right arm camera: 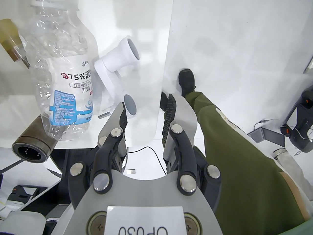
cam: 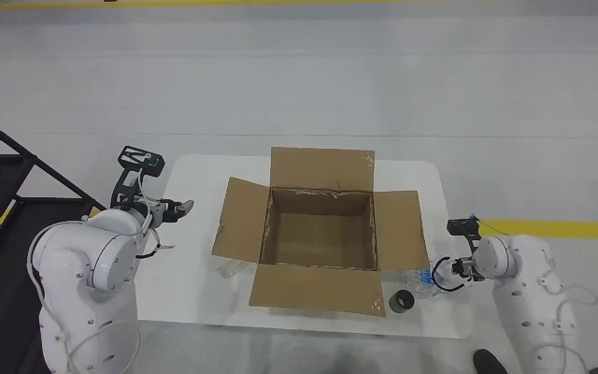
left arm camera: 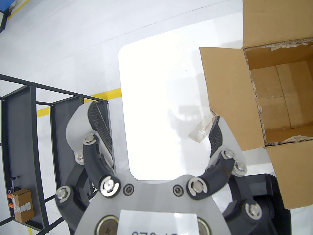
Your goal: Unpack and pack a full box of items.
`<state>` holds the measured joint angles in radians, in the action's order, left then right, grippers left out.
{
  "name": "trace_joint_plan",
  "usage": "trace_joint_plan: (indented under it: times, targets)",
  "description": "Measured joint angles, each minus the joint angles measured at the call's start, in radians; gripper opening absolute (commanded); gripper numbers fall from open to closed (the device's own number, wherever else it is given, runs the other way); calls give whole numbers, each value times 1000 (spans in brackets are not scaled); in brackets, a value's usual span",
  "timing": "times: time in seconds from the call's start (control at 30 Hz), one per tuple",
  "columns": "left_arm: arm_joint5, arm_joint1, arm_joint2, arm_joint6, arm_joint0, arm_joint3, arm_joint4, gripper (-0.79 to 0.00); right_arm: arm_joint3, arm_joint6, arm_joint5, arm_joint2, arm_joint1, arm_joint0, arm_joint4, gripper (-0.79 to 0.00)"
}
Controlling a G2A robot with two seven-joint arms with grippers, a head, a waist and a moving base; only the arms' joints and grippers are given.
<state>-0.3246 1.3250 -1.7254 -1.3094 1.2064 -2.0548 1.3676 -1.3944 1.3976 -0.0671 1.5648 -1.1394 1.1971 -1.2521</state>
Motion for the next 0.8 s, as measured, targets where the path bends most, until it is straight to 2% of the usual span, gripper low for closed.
trace_joint_plan:
  times: [0.23, 0.8]
  targets:
    - [0, 0, 0, 0, 0, 0, 0, 0, 52, -27, -10, -30, -2, -17, 11, -425]
    - [0, 0, 0, 0, 0, 0, 0, 0, 56, -37, -32, -82, 0, -8, 25, -409]
